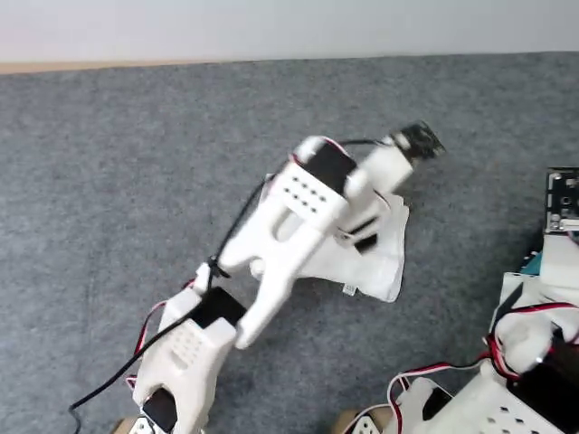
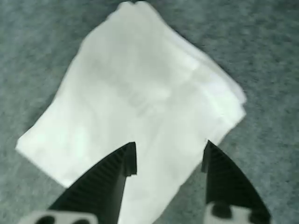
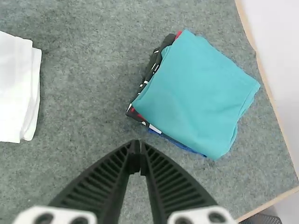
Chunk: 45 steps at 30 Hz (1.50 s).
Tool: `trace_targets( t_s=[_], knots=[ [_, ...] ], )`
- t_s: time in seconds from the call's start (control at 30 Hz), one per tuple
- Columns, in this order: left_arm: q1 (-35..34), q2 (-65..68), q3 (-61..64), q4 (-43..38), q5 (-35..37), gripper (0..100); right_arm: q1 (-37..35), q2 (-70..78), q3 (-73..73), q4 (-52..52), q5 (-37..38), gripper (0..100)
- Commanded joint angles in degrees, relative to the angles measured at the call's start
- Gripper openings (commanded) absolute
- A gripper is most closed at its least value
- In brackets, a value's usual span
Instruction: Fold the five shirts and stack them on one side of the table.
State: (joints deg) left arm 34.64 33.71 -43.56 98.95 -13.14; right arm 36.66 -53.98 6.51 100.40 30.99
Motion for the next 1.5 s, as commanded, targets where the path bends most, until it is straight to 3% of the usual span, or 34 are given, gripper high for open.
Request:
trace_targets(
  t_s=[0.0,0.2,0.33,0.53,0.7,0.8,0.97,1.47],
  knots=[
    [-6.3,-2.6,0.0,-3.0,0.5,18,0.5,-0.1,-0.4,0.4,0.4,1.1],
    [-12.5,4.7,-0.5,-6.5,-0.6,2,0.5,-0.2,-0.4,0.6,0.4,1.1],
    [-15.2,6.9,-2.2,-6.7,-1.2,5,0.5,-0.2,-0.4,0.9,0.4,1.1],
    [-18.7,9.1,-7.3,-7.0,-1.2,19,0.5,-0.2,-0.4,0.9,0.4,1.0],
    [-17.6,11.3,-11.1,-4.2,-1.2,21,0.5,-0.2,-0.4,1.0,0.4,1.0],
    [-15.3,12.0,-12.5,-3.1,-1.2,17,0.5,-0.2,-0.4,1.0,0.4,1.0],
    [-13.5,15.6,-12.6,-4.7,-1.2,1,0.5,-0.3,-0.4,1.0,0.4,1.0],
    [-24.6,23.6,-12.8,-2.1,-1.6,1,0.5,-0.3,-0.4,1.0,0.5,1.0]
  ],
)
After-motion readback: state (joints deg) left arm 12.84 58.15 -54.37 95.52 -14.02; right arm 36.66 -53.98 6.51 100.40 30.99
